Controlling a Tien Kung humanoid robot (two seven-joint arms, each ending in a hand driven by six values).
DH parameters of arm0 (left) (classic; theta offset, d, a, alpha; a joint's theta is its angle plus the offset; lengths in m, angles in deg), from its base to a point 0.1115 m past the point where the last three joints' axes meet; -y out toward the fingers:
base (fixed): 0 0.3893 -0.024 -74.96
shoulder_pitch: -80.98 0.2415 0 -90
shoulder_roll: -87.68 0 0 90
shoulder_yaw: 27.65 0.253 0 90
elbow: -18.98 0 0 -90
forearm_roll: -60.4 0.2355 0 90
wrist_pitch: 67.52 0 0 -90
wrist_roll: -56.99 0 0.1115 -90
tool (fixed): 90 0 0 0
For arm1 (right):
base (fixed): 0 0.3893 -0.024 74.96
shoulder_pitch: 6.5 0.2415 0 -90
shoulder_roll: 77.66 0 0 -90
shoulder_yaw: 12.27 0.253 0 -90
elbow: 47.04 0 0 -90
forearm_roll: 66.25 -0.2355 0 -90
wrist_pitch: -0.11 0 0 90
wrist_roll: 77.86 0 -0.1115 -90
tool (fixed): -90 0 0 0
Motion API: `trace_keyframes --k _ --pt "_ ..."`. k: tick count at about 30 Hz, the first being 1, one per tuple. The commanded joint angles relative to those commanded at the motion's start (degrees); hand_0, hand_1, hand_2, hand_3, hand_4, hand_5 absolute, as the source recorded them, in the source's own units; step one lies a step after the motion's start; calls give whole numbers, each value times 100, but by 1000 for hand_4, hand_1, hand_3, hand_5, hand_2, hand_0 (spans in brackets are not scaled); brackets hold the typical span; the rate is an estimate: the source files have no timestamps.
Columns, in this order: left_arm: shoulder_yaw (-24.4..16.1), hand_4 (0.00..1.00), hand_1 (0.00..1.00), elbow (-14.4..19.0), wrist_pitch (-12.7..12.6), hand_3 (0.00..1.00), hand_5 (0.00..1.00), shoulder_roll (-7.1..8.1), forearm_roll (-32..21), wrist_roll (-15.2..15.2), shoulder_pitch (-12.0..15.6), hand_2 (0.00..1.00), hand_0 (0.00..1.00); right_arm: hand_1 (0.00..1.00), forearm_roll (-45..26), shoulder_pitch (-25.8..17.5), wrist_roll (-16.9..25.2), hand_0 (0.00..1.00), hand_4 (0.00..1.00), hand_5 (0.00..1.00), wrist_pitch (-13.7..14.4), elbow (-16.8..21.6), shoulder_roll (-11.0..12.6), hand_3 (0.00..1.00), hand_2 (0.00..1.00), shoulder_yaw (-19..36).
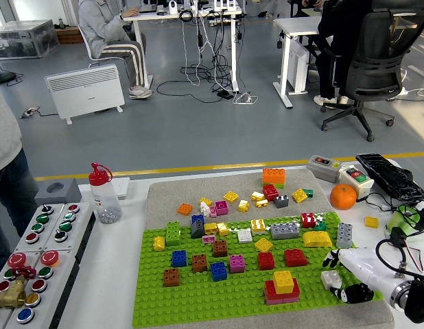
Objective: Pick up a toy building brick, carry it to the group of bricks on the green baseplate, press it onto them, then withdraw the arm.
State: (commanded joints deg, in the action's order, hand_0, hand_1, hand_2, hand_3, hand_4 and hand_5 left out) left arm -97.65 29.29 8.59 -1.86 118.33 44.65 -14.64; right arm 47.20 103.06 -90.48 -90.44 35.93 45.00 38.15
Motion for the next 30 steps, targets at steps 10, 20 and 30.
trace_keyframes --k 10,20,30 --pt "4 242 611 0 1 448 998 -1 -2 -1 -3 569 665 634 19 31 -8 590 695 185 11 -40 2 637 614 -38" --pt "-9 242 612 0 -1 448 998 -5 18 -9 11 570 665 603 40 45 -4 576 667 174 86 -73 -8 613 585 -94" --pt "-12 242 613 0 0 448 998 -6 36 -14 28 571 664 546 103 40 38 561 635 164 171 -52 -4 563 543 -124"
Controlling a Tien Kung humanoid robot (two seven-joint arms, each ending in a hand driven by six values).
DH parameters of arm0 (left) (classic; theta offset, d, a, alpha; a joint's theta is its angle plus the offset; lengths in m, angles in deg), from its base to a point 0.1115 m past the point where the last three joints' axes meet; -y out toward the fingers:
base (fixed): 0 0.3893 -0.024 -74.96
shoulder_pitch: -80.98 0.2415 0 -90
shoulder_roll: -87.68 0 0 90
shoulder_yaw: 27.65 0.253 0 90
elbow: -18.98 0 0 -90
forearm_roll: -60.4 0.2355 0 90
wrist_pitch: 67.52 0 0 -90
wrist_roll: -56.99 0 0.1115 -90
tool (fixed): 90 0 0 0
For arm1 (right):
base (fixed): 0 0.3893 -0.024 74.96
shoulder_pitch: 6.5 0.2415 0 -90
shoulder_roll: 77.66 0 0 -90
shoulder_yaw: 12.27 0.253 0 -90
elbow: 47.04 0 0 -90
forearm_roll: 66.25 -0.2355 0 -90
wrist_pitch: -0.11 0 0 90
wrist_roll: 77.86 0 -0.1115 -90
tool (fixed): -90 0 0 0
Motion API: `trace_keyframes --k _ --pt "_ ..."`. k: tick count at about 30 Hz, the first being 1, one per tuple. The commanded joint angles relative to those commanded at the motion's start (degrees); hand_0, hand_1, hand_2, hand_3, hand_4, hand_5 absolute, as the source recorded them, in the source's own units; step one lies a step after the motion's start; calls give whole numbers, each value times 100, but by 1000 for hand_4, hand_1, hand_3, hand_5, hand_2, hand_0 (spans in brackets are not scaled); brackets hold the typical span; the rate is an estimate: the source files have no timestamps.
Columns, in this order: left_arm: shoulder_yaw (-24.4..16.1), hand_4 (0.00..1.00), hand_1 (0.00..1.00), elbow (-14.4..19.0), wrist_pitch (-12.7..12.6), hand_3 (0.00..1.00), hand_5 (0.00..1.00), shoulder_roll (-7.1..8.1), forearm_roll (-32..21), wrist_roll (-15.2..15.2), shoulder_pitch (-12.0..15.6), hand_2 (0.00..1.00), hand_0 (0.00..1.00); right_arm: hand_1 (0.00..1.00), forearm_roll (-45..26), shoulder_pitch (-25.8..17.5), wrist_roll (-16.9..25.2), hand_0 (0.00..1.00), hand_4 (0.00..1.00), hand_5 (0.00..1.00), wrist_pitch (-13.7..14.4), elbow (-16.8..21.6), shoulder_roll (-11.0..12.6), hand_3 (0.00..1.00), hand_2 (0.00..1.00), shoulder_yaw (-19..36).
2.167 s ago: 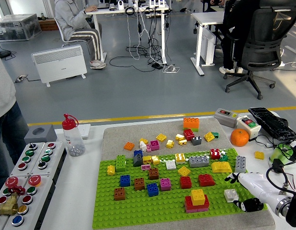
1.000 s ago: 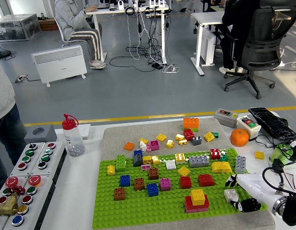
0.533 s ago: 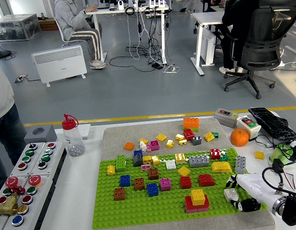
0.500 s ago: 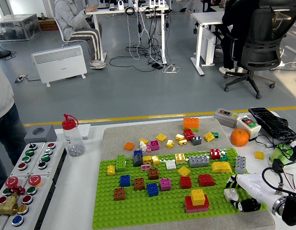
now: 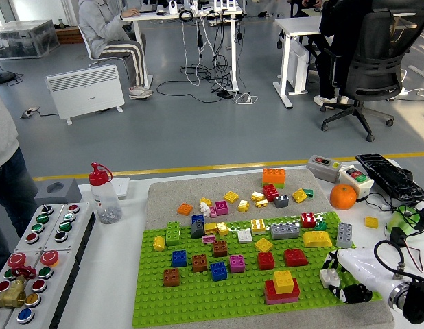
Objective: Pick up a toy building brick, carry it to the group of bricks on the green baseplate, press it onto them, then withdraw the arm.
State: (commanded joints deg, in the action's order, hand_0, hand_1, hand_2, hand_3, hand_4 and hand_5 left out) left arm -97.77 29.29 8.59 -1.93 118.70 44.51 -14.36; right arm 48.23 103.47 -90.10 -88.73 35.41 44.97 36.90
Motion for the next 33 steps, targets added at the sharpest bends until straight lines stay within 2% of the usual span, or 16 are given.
trace_keyframes --k 8,16,25,33 --pt "-5 243 612 0 1 448 998 -1 7 0 18 572 665 536 26 -33 49 543 624 155 87 86 22 555 538 38" --pt "5 242 612 0 4 448 998 0 -12 5 19 571 665 527 41 -135 73 533 598 147 154 329 67 548 532 239" --pt "9 242 612 0 6 449 998 4 -24 6 -6 571 666 526 -114 -318 99 533 590 136 259 861 121 549 533 618" --pt "10 241 612 0 8 449 998 4 -15 2 -12 571 666 525 -221 -386 60 529 587 132 306 1363 60 549 532 672"
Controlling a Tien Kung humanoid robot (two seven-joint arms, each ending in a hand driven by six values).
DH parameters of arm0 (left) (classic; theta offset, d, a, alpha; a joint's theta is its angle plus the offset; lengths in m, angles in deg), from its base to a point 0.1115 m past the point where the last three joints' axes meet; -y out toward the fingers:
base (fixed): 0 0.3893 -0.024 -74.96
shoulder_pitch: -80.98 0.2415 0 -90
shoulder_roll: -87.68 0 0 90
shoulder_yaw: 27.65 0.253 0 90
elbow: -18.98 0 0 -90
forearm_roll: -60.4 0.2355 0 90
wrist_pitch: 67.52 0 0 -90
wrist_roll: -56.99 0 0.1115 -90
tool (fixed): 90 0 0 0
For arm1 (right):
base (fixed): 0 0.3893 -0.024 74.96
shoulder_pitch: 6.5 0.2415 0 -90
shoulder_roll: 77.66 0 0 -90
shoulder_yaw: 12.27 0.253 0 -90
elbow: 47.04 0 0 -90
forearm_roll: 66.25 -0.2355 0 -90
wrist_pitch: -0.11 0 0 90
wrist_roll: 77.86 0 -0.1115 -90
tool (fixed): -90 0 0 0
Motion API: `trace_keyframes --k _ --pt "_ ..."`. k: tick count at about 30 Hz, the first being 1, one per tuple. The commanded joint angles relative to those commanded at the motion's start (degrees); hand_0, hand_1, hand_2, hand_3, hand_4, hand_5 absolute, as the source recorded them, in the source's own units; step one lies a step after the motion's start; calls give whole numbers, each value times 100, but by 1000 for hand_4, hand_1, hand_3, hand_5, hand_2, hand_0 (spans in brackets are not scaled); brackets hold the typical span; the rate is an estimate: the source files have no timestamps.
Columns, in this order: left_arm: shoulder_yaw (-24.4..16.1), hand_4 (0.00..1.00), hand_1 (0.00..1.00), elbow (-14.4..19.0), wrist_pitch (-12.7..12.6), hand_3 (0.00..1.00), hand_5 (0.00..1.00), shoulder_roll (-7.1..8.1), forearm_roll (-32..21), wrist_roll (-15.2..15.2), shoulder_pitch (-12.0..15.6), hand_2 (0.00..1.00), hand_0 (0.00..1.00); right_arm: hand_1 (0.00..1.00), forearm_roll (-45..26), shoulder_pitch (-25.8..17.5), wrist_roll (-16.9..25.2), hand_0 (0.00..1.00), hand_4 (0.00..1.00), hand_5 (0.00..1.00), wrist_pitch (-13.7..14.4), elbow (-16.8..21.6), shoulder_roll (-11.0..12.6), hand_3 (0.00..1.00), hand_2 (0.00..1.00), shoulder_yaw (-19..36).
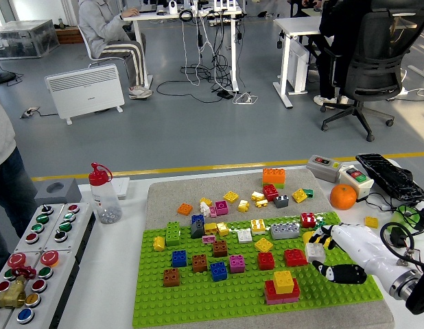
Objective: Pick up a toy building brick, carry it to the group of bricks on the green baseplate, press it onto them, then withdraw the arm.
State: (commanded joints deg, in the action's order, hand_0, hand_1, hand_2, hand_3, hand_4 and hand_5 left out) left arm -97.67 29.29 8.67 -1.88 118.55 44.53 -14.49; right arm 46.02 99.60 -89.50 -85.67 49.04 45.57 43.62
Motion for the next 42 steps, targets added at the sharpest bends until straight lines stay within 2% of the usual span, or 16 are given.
trace_keyframes --k 7,14,25,42 --pt "8 242 612 0 -1 449 998 1 -9 0 0 571 666 524 13 1 -42 529 587 130 4 270 -56 549 531 -186" --pt "14 243 612 0 -1 450 998 1 -11 -4 -5 571 666 525 122 91 -85 529 588 130 17 307 -171 547 531 -425" --pt "18 242 612 0 -3 450 998 -1 -16 -4 -5 570 666 523 273 224 -96 530 592 130 46 131 -284 548 530 -686" --pt "23 243 612 0 -1 450 998 -4 -23 -2 -5 568 665 522 304 310 88 532 598 132 111 -133 -230 550 531 -828"
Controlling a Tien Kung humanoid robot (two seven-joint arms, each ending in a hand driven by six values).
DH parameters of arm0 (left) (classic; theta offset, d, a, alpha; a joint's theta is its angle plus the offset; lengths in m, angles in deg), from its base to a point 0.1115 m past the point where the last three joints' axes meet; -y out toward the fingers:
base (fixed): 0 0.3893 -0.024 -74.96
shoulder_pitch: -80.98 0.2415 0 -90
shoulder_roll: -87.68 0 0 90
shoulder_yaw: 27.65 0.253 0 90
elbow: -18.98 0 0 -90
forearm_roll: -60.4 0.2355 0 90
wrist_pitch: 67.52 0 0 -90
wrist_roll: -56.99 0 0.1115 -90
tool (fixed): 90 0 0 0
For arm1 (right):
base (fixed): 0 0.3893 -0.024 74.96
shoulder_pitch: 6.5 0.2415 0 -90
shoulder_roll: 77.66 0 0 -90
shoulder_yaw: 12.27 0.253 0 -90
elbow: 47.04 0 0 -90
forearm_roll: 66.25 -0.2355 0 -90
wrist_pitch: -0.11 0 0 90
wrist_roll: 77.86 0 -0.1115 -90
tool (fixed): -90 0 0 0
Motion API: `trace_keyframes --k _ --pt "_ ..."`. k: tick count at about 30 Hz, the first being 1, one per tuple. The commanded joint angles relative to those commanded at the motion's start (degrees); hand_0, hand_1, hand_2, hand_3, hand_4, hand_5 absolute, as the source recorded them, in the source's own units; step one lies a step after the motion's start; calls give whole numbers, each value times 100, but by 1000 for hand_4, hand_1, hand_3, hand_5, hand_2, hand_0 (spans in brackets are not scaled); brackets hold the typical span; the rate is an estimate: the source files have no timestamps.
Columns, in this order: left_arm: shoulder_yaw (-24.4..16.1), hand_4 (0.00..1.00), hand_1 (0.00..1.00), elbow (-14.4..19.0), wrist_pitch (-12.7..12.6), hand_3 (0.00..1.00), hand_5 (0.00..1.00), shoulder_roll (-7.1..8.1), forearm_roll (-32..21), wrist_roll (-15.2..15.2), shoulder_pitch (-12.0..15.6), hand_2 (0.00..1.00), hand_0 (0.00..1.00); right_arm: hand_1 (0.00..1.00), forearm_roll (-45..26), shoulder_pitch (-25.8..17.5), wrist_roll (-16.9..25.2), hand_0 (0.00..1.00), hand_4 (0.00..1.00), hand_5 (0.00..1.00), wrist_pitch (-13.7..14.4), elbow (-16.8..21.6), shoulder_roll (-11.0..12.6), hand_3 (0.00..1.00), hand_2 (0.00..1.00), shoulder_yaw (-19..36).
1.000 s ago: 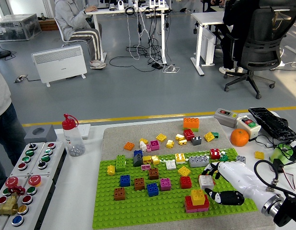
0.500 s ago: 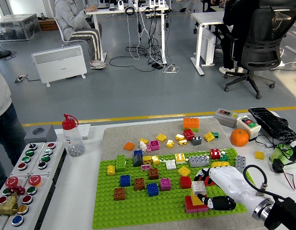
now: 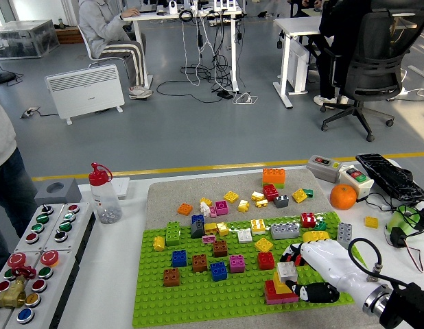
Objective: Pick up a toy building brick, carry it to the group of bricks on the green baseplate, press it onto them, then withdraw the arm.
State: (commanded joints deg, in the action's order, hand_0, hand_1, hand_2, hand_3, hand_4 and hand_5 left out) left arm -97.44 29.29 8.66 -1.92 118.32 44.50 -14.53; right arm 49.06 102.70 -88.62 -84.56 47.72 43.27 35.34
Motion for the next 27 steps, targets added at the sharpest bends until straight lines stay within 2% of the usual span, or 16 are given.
trace_keyframes --k 27 --pt "-17 242 612 0 -5 450 998 -9 41 -17 36 568 666 528 -24 65 22 533 596 131 -12 -136 -21 552 537 -122"
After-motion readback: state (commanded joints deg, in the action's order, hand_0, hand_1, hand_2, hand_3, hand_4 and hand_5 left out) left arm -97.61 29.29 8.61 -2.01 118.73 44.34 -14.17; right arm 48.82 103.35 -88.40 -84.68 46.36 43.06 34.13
